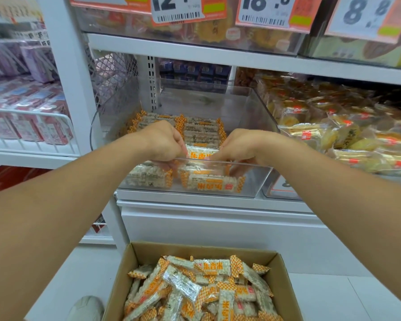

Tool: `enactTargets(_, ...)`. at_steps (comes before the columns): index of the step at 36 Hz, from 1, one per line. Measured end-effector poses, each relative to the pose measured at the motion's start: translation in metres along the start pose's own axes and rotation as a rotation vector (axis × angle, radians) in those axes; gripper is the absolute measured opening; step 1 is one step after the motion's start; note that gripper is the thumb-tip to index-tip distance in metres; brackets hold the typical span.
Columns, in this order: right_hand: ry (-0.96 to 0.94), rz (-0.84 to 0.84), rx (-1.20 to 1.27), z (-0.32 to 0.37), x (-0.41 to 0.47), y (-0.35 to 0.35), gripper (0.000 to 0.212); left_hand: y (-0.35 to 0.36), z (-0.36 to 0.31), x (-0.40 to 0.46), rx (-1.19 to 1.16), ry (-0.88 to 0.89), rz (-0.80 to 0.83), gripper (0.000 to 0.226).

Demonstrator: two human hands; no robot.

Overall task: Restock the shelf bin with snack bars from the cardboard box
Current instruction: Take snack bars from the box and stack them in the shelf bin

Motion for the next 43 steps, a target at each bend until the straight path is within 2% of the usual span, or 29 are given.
enactTargets(3, 0.017, -0.022, 0.042, -0.002, -0.008, -0.015, 0.047, -0.003, -0.001, -0.001, 0.045, 0.042, -0.036, 0.007)
enactTargets(5, -0.005, -0.107, 0.001, -0.001, -0.011, -0.022, 0.043, -0.006, -0.002, 0.0, 0.088, 0.086, -0.101, 0.009)
enactTargets(8, -0.075, -0.135, -0.083, 0.0, -0.01, -0.019, 0.042, -0.01, -0.001, 0.004, 0.157, 0.135, -0.186, 0.018)
enactTargets(12, -0.233, -0.195, -0.237, 0.003, -0.003, -0.013, 0.031, -0.008, 0.002, 0.012, 0.135, 0.143, -0.178, 0.032)
enactTargets(15, -0.255, -0.274, -0.294, 0.006, 0.002, -0.012, 0.017, -0.006, 0.001, 0.012, 0.122, 0.158, -0.16, 0.041)
enactTargets(20, -0.262, -0.312, -0.338, 0.008, 0.012, -0.008, 0.014, -0.004, -0.001, 0.012, 0.163, 0.162, -0.173, 0.018)
enactTargets(23, -0.259, -0.274, -0.325, 0.008, 0.011, -0.008, 0.013, -0.005, -0.001, 0.015, 0.199, 0.16, -0.176, 0.016)
enactTargets(28, -0.231, -0.215, -0.213, 0.005, 0.01, -0.01, 0.015, -0.007, -0.006, 0.017, 0.279, 0.207, -0.15, 0.024)
enactTargets(33, 0.001, -0.062, 0.053, -0.008, 0.009, 0.003, 0.033, -0.003, -0.007, 0.018, 0.315, 0.247, -0.164, 0.016)
enactTargets(36, 0.055, -0.094, 0.212, -0.012, 0.011, 0.005, 0.028, -0.003, -0.005, 0.02, 0.301, 0.251, -0.147, 0.015)
enactTargets(39, 0.092, -0.112, 0.398, -0.017, 0.015, 0.005, 0.031, -0.002, -0.004, 0.02, 0.304, 0.238, -0.132, 0.015)
enactTargets(43, 0.088, -0.111, 0.414, -0.021, 0.02, 0.006, 0.028, -0.001, -0.007, 0.019, 0.355, 0.268, -0.133, 0.017)
Point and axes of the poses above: each hand's wrist, its own x-axis towards the middle knuckle, its own y-axis out of the palm, z = x × y, the point moved 4 cm from there along x, towards the middle knuckle, and after that the axes turned 10 degrees about -y, right-handed, at the moved point
